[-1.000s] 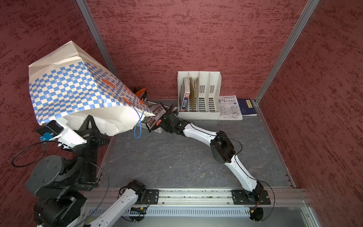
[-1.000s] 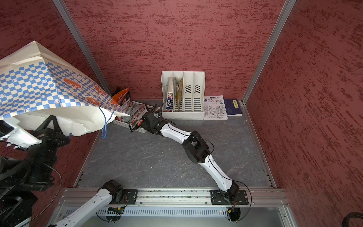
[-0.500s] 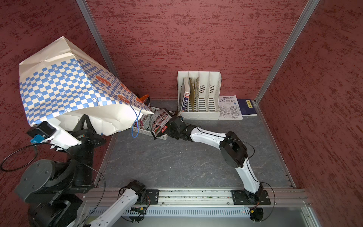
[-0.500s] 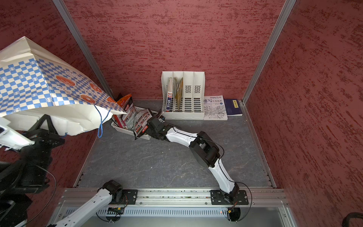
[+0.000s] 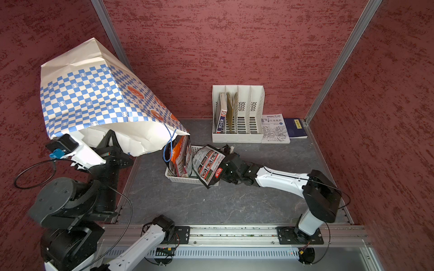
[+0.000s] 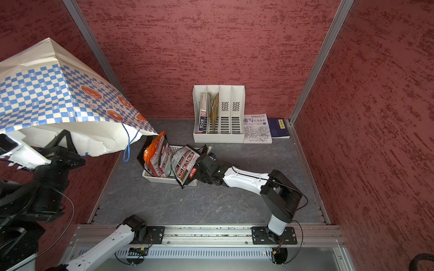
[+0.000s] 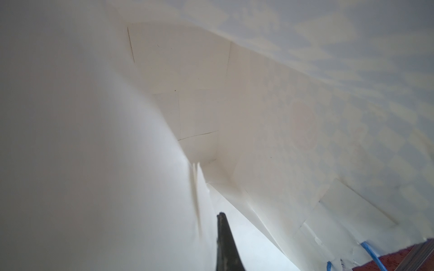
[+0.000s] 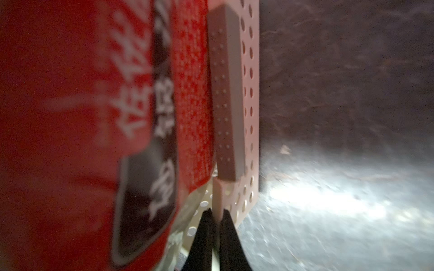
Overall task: Place the condiment packets inside the bag
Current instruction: Move the storage box to the center of the board.
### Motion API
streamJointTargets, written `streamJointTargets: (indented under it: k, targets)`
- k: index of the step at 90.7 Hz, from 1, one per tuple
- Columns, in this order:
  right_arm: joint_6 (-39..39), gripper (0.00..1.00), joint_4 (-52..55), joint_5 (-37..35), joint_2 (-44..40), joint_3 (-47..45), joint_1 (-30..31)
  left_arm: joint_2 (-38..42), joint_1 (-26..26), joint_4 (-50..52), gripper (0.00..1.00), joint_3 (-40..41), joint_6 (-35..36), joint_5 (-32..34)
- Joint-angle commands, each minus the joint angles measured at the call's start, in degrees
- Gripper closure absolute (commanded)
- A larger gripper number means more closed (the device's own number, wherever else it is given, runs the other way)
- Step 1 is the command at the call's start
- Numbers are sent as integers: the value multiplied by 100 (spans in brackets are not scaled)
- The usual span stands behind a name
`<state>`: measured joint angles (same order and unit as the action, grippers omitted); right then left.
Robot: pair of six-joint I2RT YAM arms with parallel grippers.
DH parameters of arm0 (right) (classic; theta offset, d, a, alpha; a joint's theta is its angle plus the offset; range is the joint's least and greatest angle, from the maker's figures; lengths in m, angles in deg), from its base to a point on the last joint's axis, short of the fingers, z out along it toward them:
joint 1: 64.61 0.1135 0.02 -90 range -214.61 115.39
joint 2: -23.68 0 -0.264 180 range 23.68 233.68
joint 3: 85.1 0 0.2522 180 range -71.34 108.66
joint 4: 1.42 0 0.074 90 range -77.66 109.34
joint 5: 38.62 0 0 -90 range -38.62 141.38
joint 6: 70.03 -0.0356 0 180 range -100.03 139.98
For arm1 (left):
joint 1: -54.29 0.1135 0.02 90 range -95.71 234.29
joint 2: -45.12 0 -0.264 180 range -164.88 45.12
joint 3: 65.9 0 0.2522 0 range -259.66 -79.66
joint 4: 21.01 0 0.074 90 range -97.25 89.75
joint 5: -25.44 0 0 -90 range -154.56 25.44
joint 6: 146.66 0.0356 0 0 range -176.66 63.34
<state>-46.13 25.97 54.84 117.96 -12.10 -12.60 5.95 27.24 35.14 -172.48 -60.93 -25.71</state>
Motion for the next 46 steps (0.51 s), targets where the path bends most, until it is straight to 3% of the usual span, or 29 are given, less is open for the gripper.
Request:
streamJointTargets:
  k: [1,15,30,46]
  targets:
    - [392,100,591,-654,-668,-454,-469,-86,-20,-96,100,-66,-125,-242]
    - [1205,100,1136,-689,-1727,-1225,-1467,-285,-20,258,100,-243,-224,-446]
    - [2464,100,1823,-548,-2840,-1799,-2927,-542,-20,735,100,-290,-251,-616]
    - [3657,100,2234,-164,-3271,-1949,-4464,-984,-20,1653,100,-327,-473,-1037]
